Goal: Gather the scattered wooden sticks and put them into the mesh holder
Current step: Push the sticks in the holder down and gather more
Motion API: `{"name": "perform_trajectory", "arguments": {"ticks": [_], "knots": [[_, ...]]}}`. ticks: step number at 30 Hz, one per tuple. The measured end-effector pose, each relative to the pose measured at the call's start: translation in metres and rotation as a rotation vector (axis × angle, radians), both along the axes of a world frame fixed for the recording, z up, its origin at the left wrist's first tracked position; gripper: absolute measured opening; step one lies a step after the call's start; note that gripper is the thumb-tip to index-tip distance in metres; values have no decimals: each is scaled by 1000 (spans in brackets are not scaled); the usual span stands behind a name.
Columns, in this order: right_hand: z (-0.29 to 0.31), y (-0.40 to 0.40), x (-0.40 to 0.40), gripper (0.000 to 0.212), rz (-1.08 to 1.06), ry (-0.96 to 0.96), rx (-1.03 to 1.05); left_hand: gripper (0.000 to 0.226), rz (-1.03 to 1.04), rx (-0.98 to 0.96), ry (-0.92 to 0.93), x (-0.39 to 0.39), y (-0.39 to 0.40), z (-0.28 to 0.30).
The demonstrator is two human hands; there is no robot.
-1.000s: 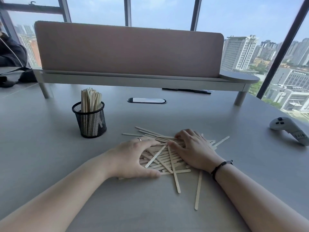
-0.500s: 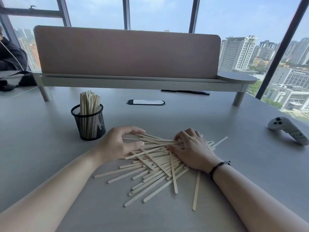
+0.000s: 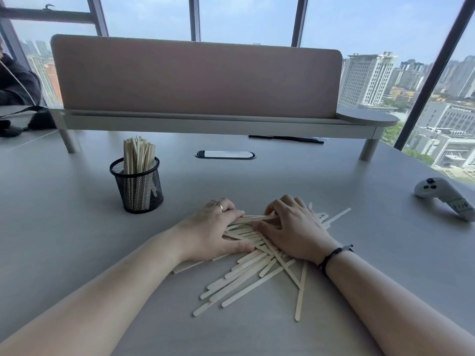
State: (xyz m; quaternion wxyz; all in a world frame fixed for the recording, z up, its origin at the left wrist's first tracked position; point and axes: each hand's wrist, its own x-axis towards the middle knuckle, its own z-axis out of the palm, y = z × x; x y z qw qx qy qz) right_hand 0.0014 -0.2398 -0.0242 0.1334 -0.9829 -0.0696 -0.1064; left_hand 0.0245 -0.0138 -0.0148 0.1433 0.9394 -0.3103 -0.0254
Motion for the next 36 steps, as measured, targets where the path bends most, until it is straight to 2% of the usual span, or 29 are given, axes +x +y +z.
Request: {"name": "perform_trajectory", "arguments": {"ticks": [8, 11, 17, 24, 28, 32, 34, 36], "knots": [[-2, 5, -2, 59, -2, -48, -61, 92, 4, 44, -147, 1, -5, -2], [-2, 6, -3, 62, 0, -62, -46, 79, 27, 18, -166, 0, -6, -2], [0, 3, -2, 64, 12, -46, 103, 43, 13, 106, -327, -2, -9, -1], [4, 0, -4, 57, 17, -41, 288, 34, -14, 225, -485, 0, -3, 2], [6, -2, -5, 62, 10, -35, 351, 38, 50, 61, -495, 9, 15, 10], [3, 0, -6, 87, 66, -29, 162, 36, 58, -281, -337, 10, 31, 11], [4, 3, -9, 92, 101, -16, 47, 45, 69, -328, -338, 9, 36, 10], [4, 7, -13, 86, 125, -19, -40, 63, 98, -296, -355, 8, 37, 8]]}}
